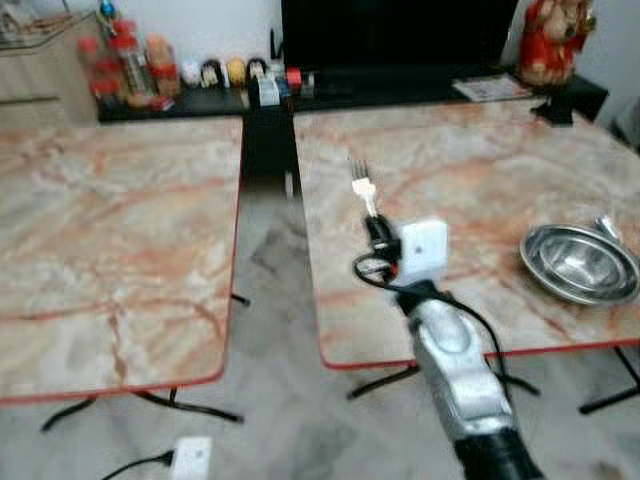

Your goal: Setting the table

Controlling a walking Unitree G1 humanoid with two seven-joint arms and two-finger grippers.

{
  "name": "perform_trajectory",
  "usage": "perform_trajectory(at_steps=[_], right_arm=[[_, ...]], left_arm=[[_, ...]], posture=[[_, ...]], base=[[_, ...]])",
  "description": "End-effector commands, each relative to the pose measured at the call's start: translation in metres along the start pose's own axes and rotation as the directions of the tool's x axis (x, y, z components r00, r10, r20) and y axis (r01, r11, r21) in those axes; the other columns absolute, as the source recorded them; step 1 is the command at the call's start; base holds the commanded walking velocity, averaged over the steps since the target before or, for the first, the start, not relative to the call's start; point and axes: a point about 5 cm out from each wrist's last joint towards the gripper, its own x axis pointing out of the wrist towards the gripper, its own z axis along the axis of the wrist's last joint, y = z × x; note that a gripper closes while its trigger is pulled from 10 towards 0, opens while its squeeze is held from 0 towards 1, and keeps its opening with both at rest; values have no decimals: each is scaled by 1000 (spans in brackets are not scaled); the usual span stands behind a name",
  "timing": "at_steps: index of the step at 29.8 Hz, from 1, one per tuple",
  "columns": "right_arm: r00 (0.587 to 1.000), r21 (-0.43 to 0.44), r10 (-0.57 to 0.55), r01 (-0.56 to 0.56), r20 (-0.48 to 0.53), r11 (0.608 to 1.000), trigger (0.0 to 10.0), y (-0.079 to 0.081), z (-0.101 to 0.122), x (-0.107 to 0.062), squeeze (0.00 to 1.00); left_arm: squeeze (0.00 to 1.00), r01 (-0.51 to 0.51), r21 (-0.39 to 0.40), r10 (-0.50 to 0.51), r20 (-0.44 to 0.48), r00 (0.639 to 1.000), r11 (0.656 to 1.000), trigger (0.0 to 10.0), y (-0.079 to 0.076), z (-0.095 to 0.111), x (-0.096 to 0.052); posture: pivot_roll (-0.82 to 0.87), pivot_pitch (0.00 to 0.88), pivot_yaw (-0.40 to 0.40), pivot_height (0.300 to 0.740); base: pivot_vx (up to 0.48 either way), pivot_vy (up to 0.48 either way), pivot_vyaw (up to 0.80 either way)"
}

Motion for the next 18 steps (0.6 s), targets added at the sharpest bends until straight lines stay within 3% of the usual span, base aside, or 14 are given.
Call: perform_trajectory(at_steps=[1, 18], right_arm=[[999, 7, 24, -24, 25, 1000, 10000, 8, 5, 4, 0], [999, -16, 10, -10, 34, 1000, 10000, 1, 7, 7, 0]], left_arm=[[0, -24, 20, 24, -5, 1000, 1000, 10000, 11, 0, 0], [0, -28, 16, 28, -15, 999, 999, 10000, 11, -8, -2]], posture=[[-100, 0, 32, 740], [-99, 0, 22, 740]], base=[[0, -480, 0], [0, -463, 0]])
